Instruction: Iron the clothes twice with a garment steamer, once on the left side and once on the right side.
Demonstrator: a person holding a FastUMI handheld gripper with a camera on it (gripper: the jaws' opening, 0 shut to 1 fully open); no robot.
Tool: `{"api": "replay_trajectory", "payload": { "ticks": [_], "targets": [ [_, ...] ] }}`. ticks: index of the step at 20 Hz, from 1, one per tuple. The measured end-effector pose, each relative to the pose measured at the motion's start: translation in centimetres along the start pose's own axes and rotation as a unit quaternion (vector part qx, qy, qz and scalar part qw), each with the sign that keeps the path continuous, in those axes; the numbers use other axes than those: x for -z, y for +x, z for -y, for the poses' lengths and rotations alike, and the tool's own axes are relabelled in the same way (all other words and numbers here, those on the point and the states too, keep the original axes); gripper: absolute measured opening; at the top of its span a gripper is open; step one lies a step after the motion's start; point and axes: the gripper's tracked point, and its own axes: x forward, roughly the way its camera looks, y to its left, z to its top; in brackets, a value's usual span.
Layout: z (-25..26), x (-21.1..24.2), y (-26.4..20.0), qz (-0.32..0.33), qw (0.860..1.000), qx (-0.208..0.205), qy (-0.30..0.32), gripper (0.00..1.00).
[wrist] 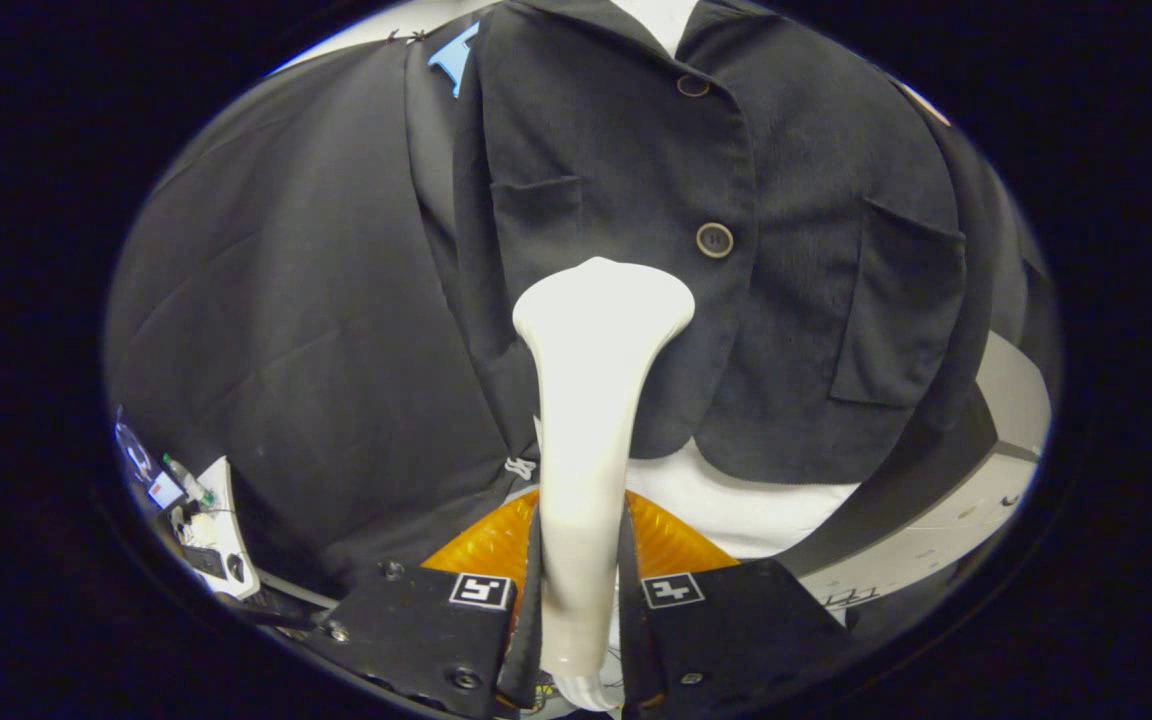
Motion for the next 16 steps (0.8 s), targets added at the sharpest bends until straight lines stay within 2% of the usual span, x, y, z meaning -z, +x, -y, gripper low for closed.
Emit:
{"api": "replay_trajectory", "payload": {
  "ticks": [6, 16],
  "targets": [
    [0.3, 1.2, 0.3, -0.011, 1.000, 0.001, 0.009, 0.34],
    [1.6, 0.5, -1.5, 0.025, 0.999, 0.009, 0.038, 0.34]
  ]
}}
